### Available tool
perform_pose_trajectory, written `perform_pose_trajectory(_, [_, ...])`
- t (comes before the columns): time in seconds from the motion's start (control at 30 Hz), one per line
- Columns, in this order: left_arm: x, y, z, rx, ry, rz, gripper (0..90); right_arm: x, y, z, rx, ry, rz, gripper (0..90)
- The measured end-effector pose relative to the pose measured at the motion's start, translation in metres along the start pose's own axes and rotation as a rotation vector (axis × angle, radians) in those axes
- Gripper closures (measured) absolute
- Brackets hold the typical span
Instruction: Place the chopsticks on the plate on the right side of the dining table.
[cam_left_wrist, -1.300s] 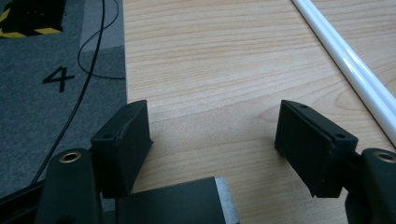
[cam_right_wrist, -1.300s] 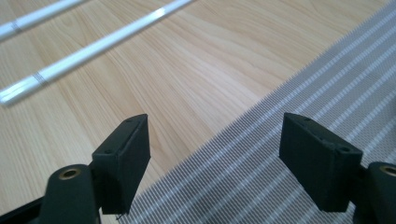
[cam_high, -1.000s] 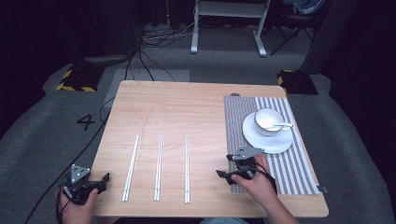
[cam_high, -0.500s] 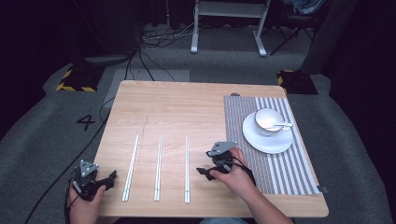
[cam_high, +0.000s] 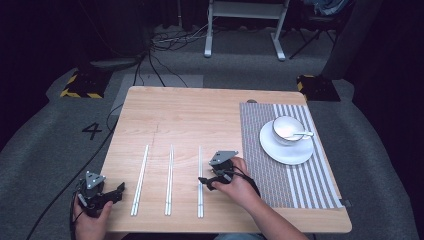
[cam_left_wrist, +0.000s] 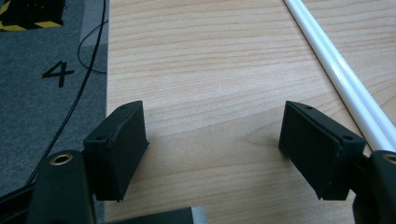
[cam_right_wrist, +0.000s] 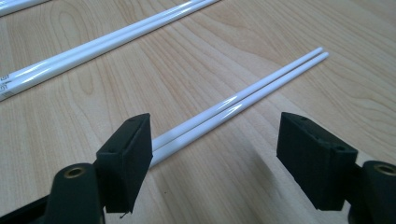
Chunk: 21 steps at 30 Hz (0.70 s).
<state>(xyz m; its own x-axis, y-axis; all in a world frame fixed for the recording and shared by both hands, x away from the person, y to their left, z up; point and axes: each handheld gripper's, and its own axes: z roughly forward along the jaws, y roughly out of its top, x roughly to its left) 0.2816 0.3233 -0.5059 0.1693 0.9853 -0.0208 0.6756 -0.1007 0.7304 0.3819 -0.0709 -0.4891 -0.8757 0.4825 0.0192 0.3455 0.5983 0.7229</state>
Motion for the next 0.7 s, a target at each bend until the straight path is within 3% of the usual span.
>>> perform_pose_trajectory(0.33, [0.0003,0.0006,0.0005,0.002,0.002,-0.002,23.0,0.005,-0.003,0.0077,0.014,0.003,0.006,25.3])
perform_pose_trajectory(0.7, [0.0001,0.0006,0.0006,0.002,0.001,-0.005,23.0,0.0,-0.007,0.0014,0.023,-0.024,0.029,24.8])
